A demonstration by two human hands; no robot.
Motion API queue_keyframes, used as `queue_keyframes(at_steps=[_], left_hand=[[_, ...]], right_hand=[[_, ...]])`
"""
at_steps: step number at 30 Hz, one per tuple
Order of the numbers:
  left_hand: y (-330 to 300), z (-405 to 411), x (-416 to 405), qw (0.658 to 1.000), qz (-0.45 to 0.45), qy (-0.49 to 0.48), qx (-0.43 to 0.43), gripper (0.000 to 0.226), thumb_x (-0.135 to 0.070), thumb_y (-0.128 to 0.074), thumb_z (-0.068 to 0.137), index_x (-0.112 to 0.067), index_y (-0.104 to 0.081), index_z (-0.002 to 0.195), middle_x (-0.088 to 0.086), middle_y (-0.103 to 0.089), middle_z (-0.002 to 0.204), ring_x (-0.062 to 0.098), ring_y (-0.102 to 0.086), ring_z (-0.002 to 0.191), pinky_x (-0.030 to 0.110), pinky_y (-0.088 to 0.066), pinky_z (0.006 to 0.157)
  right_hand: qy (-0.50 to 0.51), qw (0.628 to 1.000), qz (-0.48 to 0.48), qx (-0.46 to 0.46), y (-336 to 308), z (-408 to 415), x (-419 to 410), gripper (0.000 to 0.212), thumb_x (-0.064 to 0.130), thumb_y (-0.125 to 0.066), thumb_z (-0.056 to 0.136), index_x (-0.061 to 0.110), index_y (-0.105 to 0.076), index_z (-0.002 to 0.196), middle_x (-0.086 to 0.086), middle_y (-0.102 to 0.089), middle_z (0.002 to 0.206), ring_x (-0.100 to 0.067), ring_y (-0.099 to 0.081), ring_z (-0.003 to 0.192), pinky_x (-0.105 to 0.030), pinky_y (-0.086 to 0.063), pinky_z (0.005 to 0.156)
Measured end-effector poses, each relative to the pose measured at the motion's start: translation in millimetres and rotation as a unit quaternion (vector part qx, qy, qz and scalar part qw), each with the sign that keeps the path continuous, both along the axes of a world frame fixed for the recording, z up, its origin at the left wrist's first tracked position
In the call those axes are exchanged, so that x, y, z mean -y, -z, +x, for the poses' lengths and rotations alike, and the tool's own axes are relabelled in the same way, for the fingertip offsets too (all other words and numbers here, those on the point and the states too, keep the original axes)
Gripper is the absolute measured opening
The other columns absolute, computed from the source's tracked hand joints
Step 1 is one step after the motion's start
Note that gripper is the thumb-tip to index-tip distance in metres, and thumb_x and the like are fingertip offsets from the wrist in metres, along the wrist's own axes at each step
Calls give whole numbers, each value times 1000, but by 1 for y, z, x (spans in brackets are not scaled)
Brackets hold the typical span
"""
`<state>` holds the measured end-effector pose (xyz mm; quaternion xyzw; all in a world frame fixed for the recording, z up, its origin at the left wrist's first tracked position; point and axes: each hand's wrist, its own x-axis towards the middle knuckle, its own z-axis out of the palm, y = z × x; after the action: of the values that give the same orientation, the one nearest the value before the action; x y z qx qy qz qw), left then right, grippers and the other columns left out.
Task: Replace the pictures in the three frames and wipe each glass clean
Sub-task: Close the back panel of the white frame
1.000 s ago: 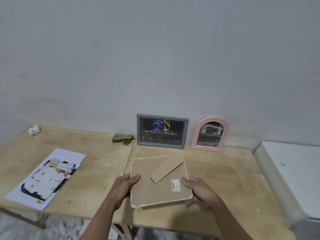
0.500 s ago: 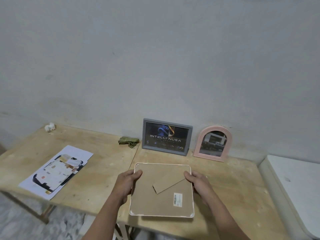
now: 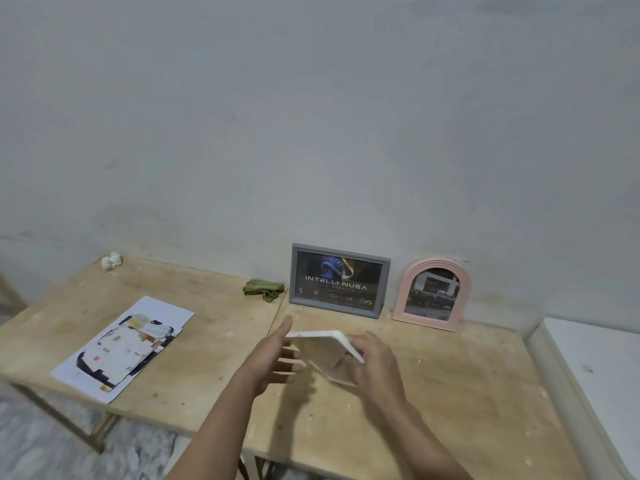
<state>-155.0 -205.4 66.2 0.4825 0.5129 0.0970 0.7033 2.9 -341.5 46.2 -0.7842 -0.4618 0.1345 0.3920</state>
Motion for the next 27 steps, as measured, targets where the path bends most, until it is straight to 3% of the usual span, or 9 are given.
queue_keyframes(at_steps=[4,8,11,13,15,17,20,23,27], left_hand=[[-8,6,-2,999,-10,-27,40,46,-38,-69,92,6,-61,102,19,-64,80,33,-65,74,42,-63,70],[8,-11,-11,998,0,-69,3,21,8,-64,83,17,-67,103,24,-71,82,33,-69,64,41,-62,64],[12,-29,-21,996,3,-89,21,21,17,-58,79,12,-72,93,23,-73,83,32,-68,64,37,-58,61],[15,-45,-34,995,15,-91,38,26,16,-56,81,7,-73,98,21,-75,89,32,-68,71,39,-55,68],[15,-65,-51,994,22,-86,63,30,13,-56,85,0,-71,109,16,-78,95,29,-70,77,38,-54,72],[12,-83,-63,992,24,-81,95,34,11,-57,87,-6,-67,115,10,-78,95,24,-71,77,31,-55,62],[11,-109,-87,988,22,-75,130,43,10,-59,87,-14,-64,122,8,-76,101,22,-70,85,30,-51,63],[8,-132,-112,984,35,-84,153,40,-2,-60,91,-18,-63,127,9,-74,105,25,-68,91,33,-47,70],[-1,-151,-147,975,47,-96,197,25,-25,-50,104,-13,-64,121,8,-75,116,25,-72,101,32,-59,74]], right_hand=[[-87,978,-12,190,26,-28,-12,47,4,-58,75,31,-60,113,14,-54,104,-6,-55,94,-25,-50,75],[-209,969,-24,128,26,-38,-29,58,-4,-56,80,28,-58,128,5,-47,137,-12,-45,127,-25,-40,104],[-249,963,-51,86,8,-40,-44,54,32,-66,82,45,-49,132,8,-27,151,-9,-21,140,-30,-19,116],[-134,988,-44,70,0,-38,-61,60,60,-54,81,46,-39,138,6,-21,154,-17,-18,141,-40,-19,116],[33,995,-73,56,-8,-38,-82,62,64,-41,88,34,-36,142,-2,-29,151,-23,-27,138,-43,-27,112],[107,985,-117,-60,-12,-42,-102,61,64,-30,92,23,-47,135,-7,-49,138,-26,-44,127,-42,-37,104],[99,980,-104,-136,-14,-68,-135,65,62,-17,94,21,-67,101,-3,-69,99,-26,-62,95,-40,-48,86],[141,982,-66,-108,-7,-100,-160,66,61,-16,95,15,-64,95,-6,-67,92,-29,-60,90,-37,-44,74],[135,982,-74,-106,6,-140,-189,67,66,-16,92,16,-61,92,-5,-66,84,-27,-60,84,-37,-46,73]])
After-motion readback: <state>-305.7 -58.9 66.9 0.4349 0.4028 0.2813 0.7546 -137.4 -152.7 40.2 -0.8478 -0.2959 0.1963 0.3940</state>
